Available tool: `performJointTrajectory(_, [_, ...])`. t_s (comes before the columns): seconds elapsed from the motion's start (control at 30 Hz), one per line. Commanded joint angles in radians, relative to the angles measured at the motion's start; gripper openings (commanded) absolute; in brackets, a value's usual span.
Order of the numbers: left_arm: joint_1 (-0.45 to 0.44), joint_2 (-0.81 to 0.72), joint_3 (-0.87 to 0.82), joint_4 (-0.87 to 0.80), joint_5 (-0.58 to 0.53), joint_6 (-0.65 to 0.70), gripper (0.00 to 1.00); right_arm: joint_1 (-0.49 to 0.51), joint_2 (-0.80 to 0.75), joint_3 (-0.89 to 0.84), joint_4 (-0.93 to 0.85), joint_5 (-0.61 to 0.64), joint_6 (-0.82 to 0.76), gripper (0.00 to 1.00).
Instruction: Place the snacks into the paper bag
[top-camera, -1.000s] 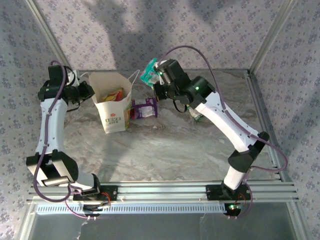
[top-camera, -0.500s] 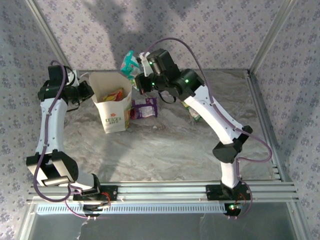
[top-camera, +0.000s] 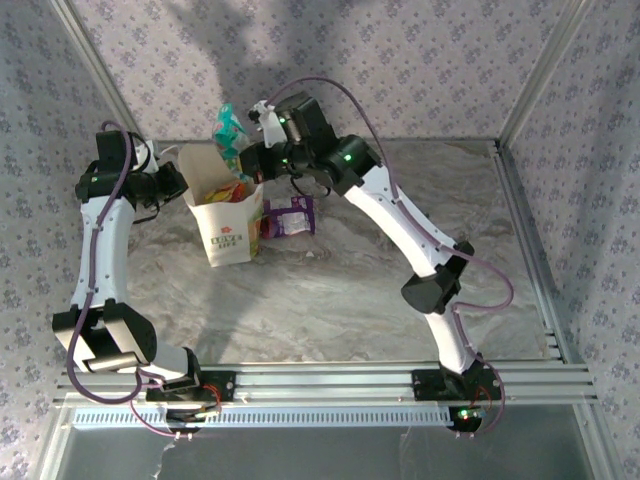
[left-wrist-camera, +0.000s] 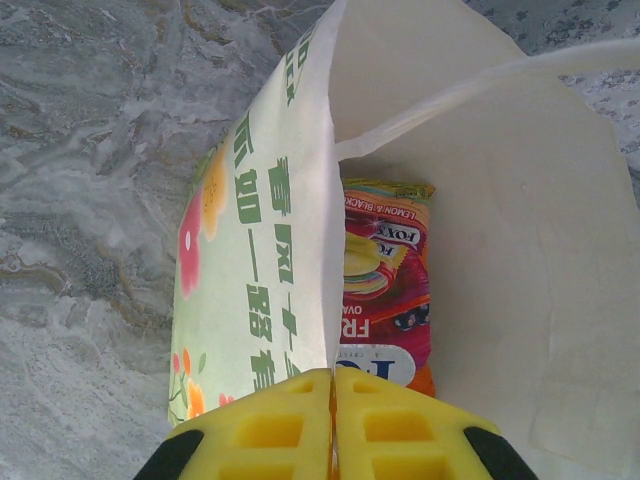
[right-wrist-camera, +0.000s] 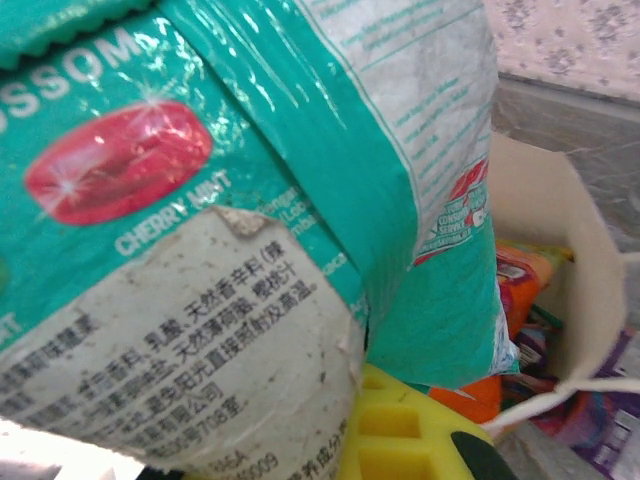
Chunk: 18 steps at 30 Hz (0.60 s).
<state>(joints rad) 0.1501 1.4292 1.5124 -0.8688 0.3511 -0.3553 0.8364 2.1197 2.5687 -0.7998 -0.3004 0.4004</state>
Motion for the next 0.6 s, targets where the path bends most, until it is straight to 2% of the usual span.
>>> performJointTrajectory(0.0, [-0.003,0.006,0.033,-0.018,0.004,0.018,0.10,-0.006,0.036,0.072,0.081,-0.086,0.037,0.00])
performJointTrajectory(0.37, [-0.003,-0.001,0.026,-0.020,0.002,0.019,0.10,-0.022,0.122,0.111,0.132,-0.153,0.113,0.00])
performJointTrajectory(0.57, [-0.003,-0.005,0.020,-0.018,0.003,0.016,0.10,-0.020,0.150,0.119,0.130,-0.123,0.125,0.00])
